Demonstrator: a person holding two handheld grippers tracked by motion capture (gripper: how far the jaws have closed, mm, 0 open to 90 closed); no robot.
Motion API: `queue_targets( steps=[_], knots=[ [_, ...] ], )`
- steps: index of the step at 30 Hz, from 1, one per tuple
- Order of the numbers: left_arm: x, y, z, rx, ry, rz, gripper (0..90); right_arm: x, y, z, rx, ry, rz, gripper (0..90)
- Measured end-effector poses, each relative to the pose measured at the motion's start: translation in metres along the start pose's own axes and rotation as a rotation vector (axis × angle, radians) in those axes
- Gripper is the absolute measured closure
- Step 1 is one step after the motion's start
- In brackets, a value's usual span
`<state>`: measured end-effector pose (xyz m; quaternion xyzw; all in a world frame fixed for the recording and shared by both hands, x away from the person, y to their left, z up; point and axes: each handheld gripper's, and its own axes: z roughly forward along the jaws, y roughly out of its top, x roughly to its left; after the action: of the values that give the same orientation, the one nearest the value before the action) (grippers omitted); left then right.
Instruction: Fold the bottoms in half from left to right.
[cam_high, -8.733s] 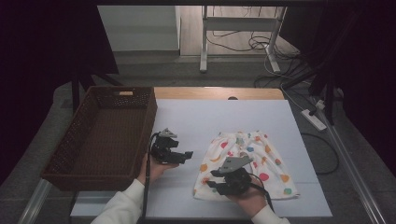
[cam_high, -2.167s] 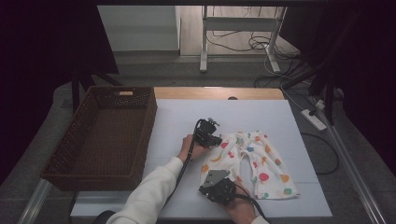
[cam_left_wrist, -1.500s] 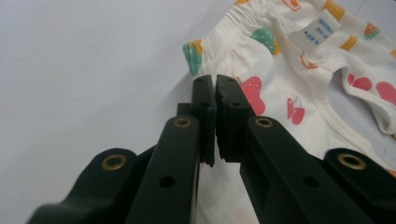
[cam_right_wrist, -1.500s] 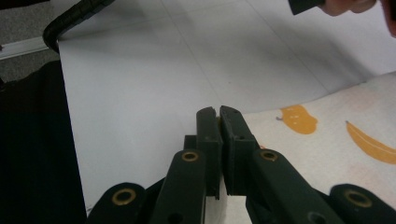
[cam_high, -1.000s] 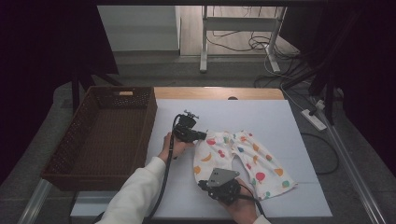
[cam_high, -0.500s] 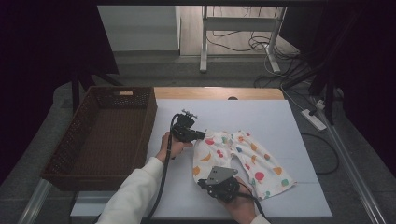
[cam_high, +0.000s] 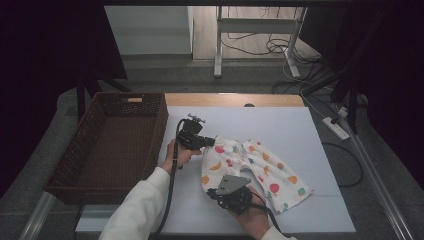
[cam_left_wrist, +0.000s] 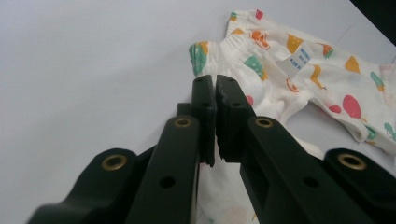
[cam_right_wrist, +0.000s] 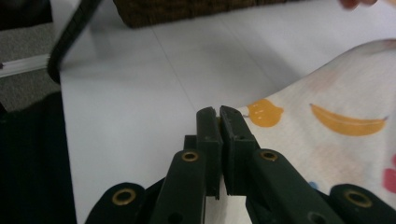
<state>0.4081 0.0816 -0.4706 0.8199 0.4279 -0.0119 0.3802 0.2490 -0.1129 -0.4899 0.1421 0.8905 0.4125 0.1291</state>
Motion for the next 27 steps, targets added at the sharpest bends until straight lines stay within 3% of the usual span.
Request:
queue_targets(
  steps=[3,7,17,27],
  knots=[
    [-0.001,-0.002,-0.009,-0.013,0.014,-0.008,86.6,0.002,0.009,-0.008,-0.038,-0.001,-0.008,86.3],
    [0.0,-0.003,-0.009,-0.011,0.023,-0.025,86.6,-0.001,0.01,-0.018,-0.054,-0.018,-0.002,86.2],
    [-0.001,-0.002,0.007,-0.002,0.013,-0.044,86.3,-0.025,-0.021,-0.043,-0.02,-0.097,0.064,86.2],
    [-0.003,0.0,0.018,0.001,-0.001,-0.048,86.1,-0.04,-0.046,-0.073,-0.013,-0.169,0.127,86.3]
  ],
)
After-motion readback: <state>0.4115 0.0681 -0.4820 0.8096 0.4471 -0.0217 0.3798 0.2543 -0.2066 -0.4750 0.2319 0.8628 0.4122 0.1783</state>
